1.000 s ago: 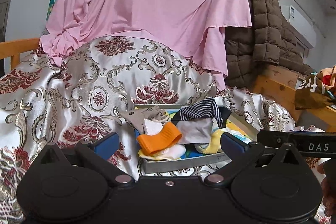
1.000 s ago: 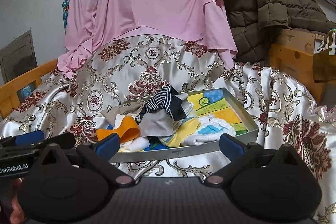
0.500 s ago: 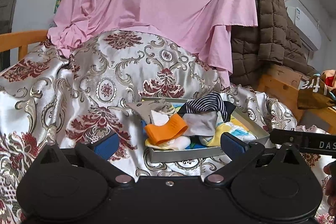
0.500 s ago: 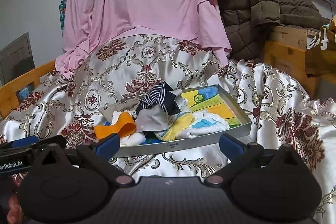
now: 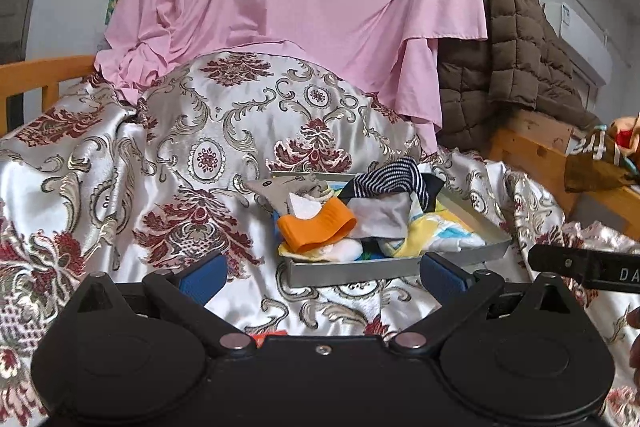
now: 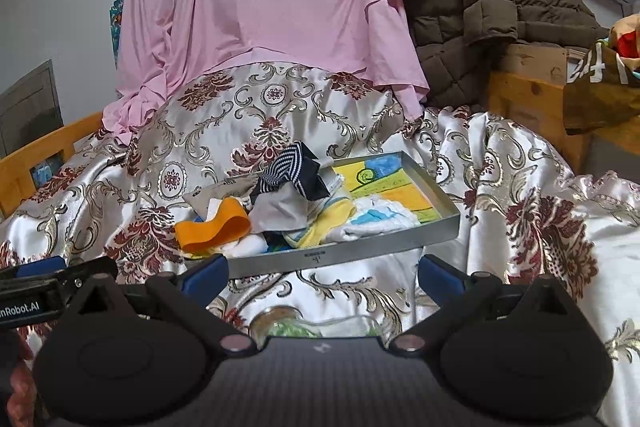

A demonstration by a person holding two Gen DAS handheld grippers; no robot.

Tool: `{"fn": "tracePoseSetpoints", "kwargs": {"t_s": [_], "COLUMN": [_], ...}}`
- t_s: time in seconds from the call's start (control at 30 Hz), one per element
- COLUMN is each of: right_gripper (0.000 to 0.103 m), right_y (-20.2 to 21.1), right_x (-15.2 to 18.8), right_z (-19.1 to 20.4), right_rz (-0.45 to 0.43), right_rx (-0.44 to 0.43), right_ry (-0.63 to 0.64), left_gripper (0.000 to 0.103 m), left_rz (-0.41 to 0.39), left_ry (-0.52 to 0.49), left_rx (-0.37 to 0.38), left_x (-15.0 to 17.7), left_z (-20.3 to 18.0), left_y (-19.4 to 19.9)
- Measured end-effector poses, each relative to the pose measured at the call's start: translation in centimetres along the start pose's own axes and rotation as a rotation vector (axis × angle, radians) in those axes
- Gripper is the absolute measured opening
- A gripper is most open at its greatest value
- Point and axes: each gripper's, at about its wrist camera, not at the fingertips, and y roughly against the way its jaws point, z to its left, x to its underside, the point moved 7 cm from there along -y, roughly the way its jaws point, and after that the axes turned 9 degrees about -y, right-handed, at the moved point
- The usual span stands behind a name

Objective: Organize soft objects

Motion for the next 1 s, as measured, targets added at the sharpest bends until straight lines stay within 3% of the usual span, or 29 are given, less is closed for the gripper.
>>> {"fn": "tracePoseSetpoints", "kwargs": {"t_s": [0.37, 1.0], "right_gripper": [0.103, 0.103], "right_y": [2.3, 4.4], "right_x": [3.0, 5.7], "right_z": [-1.1, -1.8], "right_rz": [-0.001, -0.011], "right_rx": [0.002, -0.048], "right_ry": [-0.029, -0.013], "left_gripper": [0.102, 0.102], "left_rz": [0.059, 0.113], "left_ry": [-0.010, -0.007], "left_rx": [0.004, -0.054], "left_x": [3.7, 5.6], "left_z": [-1.2, -2.6], "left_y": [2.6, 5.2]}}
